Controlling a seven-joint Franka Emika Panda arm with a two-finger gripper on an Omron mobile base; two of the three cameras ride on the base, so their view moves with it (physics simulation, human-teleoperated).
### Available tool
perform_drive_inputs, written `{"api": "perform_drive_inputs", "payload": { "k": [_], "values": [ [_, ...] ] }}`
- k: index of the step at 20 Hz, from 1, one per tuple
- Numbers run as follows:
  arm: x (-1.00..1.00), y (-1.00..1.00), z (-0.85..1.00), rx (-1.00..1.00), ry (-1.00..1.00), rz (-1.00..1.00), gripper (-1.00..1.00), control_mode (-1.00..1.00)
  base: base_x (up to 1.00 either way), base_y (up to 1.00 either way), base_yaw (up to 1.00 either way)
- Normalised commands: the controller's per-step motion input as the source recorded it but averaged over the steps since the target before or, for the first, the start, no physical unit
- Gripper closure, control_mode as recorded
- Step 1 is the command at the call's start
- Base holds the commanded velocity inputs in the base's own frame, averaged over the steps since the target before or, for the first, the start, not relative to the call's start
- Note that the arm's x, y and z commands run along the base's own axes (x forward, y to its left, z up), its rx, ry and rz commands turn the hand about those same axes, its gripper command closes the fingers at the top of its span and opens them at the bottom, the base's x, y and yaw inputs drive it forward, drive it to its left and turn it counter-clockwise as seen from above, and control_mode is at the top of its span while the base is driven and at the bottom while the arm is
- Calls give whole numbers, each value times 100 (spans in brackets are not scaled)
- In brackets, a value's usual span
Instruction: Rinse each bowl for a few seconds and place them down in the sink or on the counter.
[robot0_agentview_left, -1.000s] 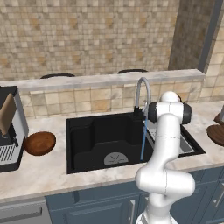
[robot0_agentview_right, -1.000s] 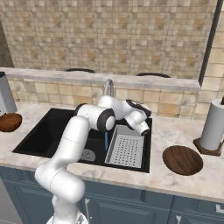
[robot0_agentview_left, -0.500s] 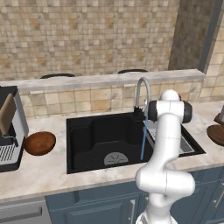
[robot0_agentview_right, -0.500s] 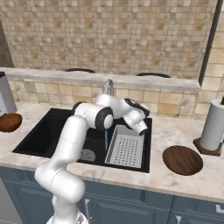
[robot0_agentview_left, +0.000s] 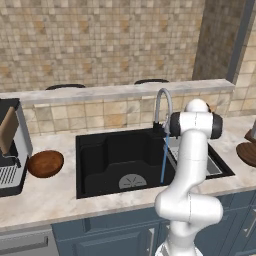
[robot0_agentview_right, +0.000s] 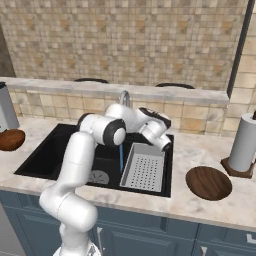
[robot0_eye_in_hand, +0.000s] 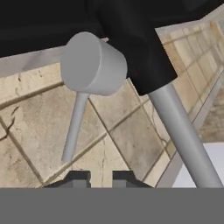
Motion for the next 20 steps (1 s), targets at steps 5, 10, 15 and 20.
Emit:
{"api": "perform_drive_inputs", "payload": {
  "k": [5, 10, 15, 20],
  "values": [
    [-19, -47, 16, -13, 0, 12, 100, -100, 0, 0, 0],
    [-25, -37, 2, -9, 0, 12, -100, -100, 0, 0, 0],
    [-35, -36, 32, -4, 0, 9, -100, -100, 0, 0, 0],
    [-54, -43, 52, -8, -7, 13, -100, -100, 0, 0, 0]
  ]
}}
